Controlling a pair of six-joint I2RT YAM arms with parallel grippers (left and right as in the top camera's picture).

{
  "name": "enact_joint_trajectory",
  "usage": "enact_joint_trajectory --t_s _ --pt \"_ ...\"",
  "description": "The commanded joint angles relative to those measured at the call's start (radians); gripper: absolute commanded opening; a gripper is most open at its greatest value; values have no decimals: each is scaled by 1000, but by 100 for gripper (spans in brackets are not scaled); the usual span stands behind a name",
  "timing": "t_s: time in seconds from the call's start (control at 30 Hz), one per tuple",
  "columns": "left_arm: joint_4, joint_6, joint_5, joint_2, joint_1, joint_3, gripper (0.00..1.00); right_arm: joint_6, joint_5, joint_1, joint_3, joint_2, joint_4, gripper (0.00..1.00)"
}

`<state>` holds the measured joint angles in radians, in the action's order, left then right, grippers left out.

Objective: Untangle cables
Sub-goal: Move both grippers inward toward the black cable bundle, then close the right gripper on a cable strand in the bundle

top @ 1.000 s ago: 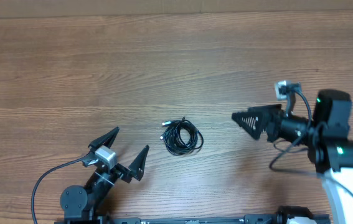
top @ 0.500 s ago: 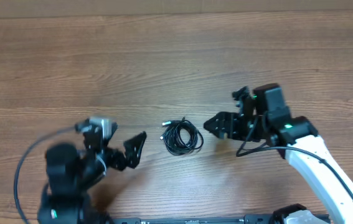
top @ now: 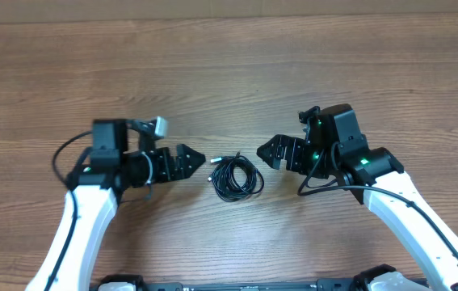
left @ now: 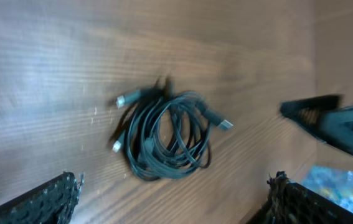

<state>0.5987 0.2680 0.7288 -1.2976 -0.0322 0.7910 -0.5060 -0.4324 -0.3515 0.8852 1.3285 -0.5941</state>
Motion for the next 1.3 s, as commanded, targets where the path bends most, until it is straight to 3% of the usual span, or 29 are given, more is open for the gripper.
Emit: enact_joint_trajectory --t_s 0.0,0.17,0.27,0.37,0.57,0.97,1.27 --pt "11 74 -95 -43 -48 18 100 -20 39 -2 25 35 6 100" --pt "3 75 -153 -64 -127 18 100 -22 36 -2 18 95 -13 100" --pt "3 77 -244 -64 -167 18 99 -21 -3 -2 18 133 -16 88" --pt "2 78 -309 -64 -175 18 100 -17 -68 -3 18 172 -20 86" --pt "0 194 -405 -64 -163 18 99 -17 -70 -53 17 230 -45 80" --pt "-2 211 -422 -64 -163 18 100 -95 99 -207 17 247 -70 72" --pt "-28 211 -425 -64 -163 18 100 201 -22 -285 18 246 -20 71"
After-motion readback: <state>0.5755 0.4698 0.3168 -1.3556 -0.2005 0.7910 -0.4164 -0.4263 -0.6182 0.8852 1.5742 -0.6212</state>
